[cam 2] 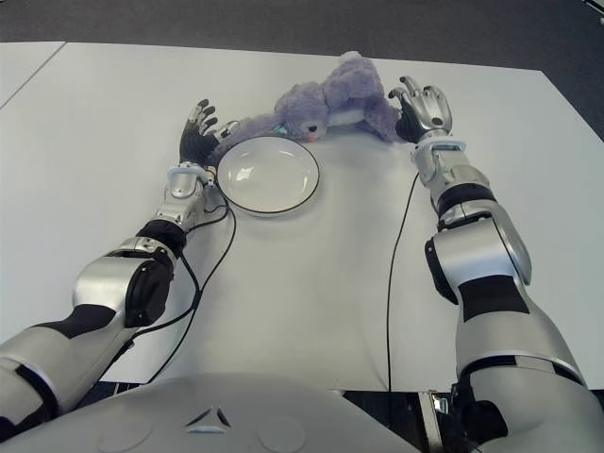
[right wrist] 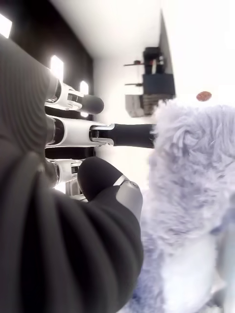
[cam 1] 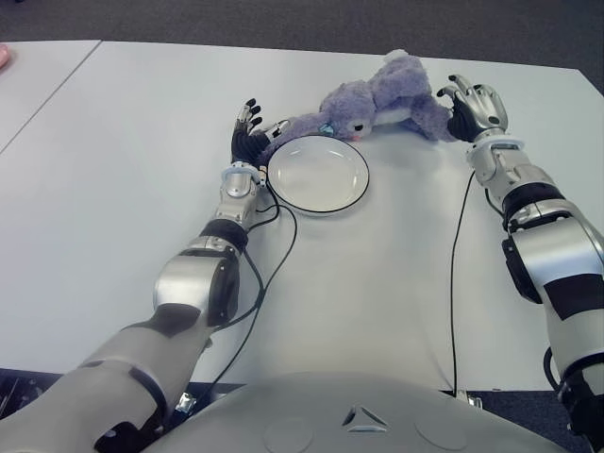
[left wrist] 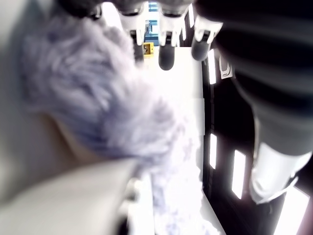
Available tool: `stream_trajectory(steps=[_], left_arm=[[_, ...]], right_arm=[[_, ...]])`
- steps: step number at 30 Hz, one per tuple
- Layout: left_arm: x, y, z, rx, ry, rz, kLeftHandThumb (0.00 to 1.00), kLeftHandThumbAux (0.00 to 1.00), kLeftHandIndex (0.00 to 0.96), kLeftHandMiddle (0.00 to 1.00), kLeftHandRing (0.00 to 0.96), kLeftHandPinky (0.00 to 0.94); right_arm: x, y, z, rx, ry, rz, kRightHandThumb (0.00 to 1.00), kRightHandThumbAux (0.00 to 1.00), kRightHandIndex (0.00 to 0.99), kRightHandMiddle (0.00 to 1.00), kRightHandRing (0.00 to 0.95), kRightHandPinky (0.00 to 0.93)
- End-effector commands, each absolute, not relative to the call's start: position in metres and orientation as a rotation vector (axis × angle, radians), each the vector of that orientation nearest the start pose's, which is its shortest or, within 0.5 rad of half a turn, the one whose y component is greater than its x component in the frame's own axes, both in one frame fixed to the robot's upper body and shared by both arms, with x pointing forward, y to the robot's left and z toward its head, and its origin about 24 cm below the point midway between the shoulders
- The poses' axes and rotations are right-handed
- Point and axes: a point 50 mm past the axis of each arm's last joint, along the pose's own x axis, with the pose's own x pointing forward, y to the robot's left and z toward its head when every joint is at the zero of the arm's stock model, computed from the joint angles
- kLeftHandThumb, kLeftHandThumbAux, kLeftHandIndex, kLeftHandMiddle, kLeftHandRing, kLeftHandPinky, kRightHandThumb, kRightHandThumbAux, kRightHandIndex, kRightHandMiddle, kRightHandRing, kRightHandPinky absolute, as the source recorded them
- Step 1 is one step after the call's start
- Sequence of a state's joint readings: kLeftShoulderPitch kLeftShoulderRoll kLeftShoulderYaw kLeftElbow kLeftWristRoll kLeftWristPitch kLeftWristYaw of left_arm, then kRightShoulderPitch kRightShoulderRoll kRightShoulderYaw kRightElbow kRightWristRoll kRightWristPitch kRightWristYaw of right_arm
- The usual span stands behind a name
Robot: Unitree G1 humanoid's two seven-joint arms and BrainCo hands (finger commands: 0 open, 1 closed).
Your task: Put the doll into the plate.
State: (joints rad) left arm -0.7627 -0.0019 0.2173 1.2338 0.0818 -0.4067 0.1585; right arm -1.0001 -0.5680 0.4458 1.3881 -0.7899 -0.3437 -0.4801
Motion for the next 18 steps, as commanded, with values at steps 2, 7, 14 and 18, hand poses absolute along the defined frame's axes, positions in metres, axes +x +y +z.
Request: stream_trajectory(steps=[2, 7, 14, 18], left_arm=[[0.285, 0.13, -0.071, 0.043, 0.544, 0.113, 0.0, 0.687, 0.085, 0.118, 0.117, 0.128], [0.285, 0.132, -0.072, 0.045, 0.544, 0.114, 0.0, 0.692, 0.086, 0.122, 0.119, 0.127], [0.285, 0.133, -0.072, 0.054, 0.545, 0.111, 0.0, 0.685, 0.091, 0.122, 0.116, 0.116], [0.285, 0.133, -0.072, 0.057, 0.545, 0.106, 0.0, 0.689, 0.089, 0.12, 0.113, 0.108]], right_arm=[[0.377, -0.257, 0.095, -1.41, -0.043, -0.096, 0.955, 0.67, 0.185, 0.0, 0.283, 0.0], [0.374, -0.247, 0.082, -1.253, -0.041, -0.129, 0.945, 0.679, 0.171, 0.0, 0.081, 0.177], [0.372, -0.216, 0.067, -1.066, -0.086, -0.121, 0.996, 0.729, 0.155, 0.0, 0.114, 0.397], [0.37, -0.192, 0.057, -1.033, -0.109, -0.055, 0.937, 0.7, 0.144, 0.0, 0.107, 0.387]])
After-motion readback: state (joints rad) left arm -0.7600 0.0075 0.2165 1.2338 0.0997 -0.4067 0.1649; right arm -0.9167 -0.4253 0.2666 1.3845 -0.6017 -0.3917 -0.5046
